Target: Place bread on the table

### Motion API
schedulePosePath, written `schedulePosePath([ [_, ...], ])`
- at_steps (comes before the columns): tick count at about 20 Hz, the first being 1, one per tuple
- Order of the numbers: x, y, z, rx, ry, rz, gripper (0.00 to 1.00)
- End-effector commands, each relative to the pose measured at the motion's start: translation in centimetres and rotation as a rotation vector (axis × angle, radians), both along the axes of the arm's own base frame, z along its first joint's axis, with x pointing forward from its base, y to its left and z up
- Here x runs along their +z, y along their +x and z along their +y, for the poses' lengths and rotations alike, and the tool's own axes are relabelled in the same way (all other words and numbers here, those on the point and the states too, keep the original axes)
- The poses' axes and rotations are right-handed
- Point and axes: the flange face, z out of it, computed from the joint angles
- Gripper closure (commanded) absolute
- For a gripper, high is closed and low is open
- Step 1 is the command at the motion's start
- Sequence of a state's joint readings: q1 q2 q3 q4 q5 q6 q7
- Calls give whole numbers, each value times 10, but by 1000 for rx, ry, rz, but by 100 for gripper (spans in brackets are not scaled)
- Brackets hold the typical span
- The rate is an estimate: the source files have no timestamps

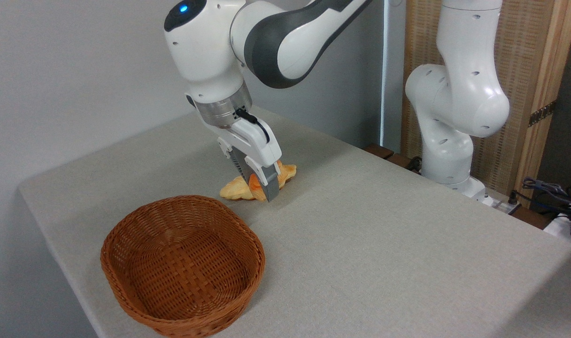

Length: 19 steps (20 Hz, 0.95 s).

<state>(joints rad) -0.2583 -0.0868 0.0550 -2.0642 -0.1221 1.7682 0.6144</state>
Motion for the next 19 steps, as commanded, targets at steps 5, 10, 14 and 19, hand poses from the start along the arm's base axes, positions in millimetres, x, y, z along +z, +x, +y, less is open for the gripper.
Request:
schedulePosePath([
  [5,4,6,0,9,-6,-39,0],
  [10,64,25,-6,15,-33,-164,0],
  [14,116,35,-11,-1,-43,-274,0],
  [19,153,50,40,91,-53,-349,0],
])
